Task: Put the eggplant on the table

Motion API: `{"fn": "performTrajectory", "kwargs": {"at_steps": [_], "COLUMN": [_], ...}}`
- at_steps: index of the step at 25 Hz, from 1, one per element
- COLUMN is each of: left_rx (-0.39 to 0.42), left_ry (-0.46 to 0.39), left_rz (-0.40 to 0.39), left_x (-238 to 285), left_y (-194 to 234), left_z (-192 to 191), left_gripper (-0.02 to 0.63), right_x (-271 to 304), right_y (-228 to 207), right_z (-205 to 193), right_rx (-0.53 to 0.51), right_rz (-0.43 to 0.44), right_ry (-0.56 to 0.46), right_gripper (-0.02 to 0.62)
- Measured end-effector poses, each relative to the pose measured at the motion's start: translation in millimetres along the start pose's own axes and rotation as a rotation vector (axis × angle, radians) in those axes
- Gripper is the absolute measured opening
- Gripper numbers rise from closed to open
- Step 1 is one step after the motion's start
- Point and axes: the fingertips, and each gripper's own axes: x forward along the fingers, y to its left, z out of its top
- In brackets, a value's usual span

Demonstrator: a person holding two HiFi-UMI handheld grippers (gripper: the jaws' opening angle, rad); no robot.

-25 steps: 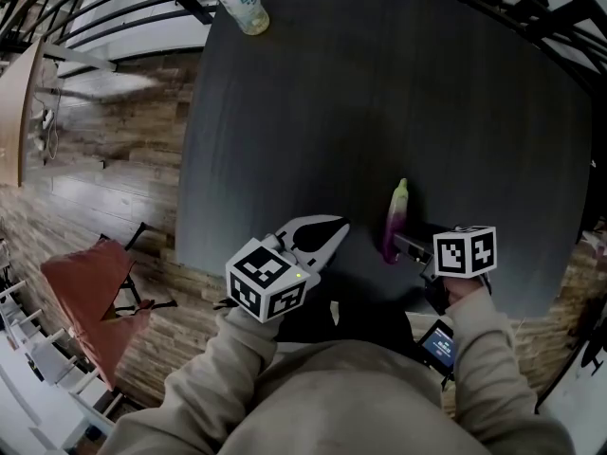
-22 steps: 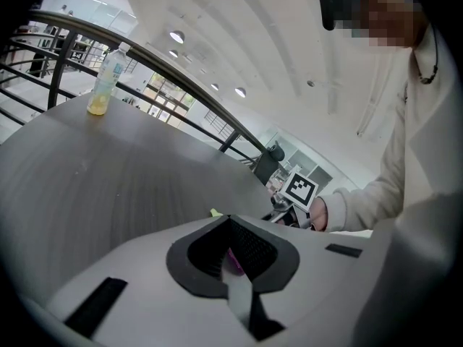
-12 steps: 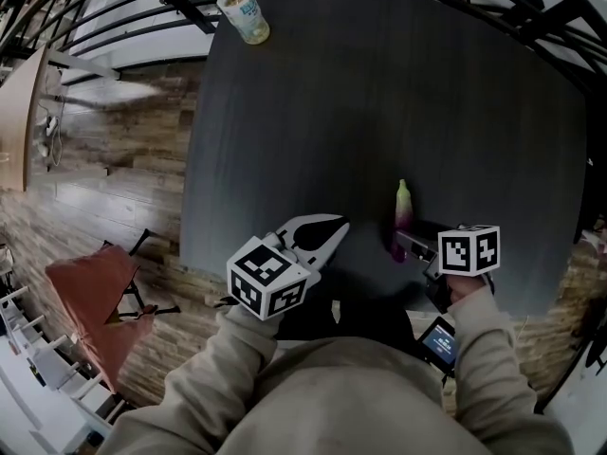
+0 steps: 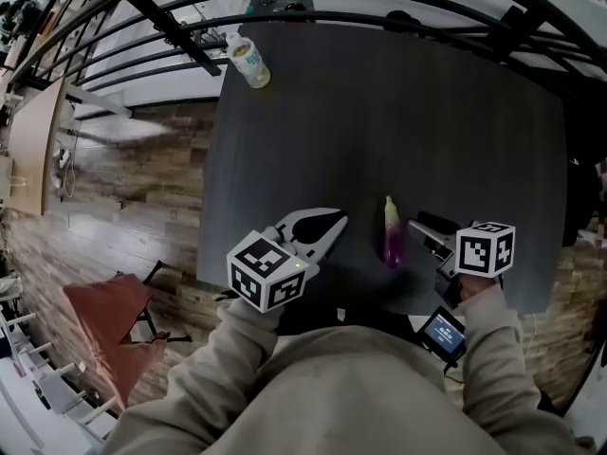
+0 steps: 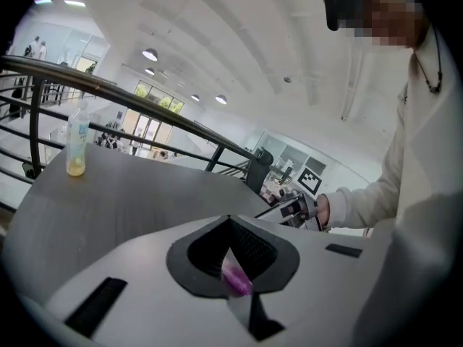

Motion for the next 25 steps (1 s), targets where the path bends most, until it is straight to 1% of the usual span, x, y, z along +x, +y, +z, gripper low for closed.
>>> {"fn": "performTrajectory", "kwargs": {"at_steps": [3,5,8,10,13,17,21,25], "left_rx": [0.049,0.085,0.132,0.155,0.191,0.279,0.349,0.401], "left_ry": [-0.026,-0.046,-0.091,-0.129,-0.171,-0.233,-0.275,-0.32], "left_rz": [-0.017,-0.033,-0.055,-0.07,-0.086,-0.138,-0.173,-0.194], "left_x": [-8.4,-14.0,-22.2,-22.0,-17.4,-19.1,-25.3,-34.7], "left_y": [-10.8,-19.4,-30.4,-36.8,-48.6,-80.8,-115.2,-134.2], "left_z": [24.1,40.6,72.8,97.1,126.8,174.2,213.8,239.8], "left_gripper": [0.002,0.002,0.003,0.002,0.002,0.003,0.002,0.002], "right_x": [-20.9,-37.0,-68.1,-88.4,-113.7,-166.4,-214.6,-240.1], "right_y": [36.3,57.6,90.1,107.0,124.0,160.7,189.2,208.8], "right_z": [23.8,39.8,71.4,91.1,111.3,137.9,157.6,172.0], "right_rx": [-0.1,-0.152,-0.178,-0.213,-0.305,-0.422,-0.501,-0.54], "right_rz": [0.076,0.1,0.149,0.173,0.177,0.185,0.179,0.209], "right_ry": [-0.09,-0.162,-0.314,-0.387,-0.432,-0.56,-0.662,-0.712], "right_gripper": [0.101,0.064,0.024,0.015,0.014,0.014,0.014,0.014]}}
